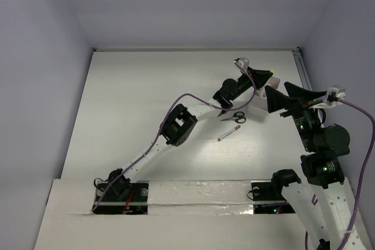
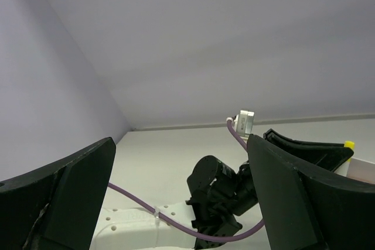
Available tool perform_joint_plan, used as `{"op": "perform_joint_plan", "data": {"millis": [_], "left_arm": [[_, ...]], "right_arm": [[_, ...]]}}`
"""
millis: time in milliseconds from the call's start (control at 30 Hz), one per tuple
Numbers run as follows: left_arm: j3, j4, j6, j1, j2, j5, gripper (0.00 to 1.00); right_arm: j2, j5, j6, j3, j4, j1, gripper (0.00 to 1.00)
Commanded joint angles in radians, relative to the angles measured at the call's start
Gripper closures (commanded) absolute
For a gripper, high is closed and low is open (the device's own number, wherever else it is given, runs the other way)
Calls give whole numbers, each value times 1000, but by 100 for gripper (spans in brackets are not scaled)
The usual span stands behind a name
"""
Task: Sort the stationery into containers
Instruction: Place the pen in the storage box.
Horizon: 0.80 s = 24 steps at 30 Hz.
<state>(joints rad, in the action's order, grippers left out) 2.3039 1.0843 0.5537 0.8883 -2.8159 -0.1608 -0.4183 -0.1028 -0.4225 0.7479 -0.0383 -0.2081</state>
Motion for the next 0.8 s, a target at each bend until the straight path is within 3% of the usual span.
{"op": "perform_joint_plan", "data": {"millis": [0, 500, 700, 767], "left_arm": [[15, 106, 41, -14, 21, -20, 86], [-53, 138, 40, -23, 70, -29, 68], [-259, 186, -58, -23, 279, -77, 57], [-413, 177, -116, -23, 370, -77, 53]], "right_arm": [[12, -5, 13, 5, -61, 7, 0], [13, 5, 19, 4, -55, 7, 0], [1, 5, 18, 8, -43, 7, 0], [-7, 11, 19, 18, -26, 7, 0]]}}
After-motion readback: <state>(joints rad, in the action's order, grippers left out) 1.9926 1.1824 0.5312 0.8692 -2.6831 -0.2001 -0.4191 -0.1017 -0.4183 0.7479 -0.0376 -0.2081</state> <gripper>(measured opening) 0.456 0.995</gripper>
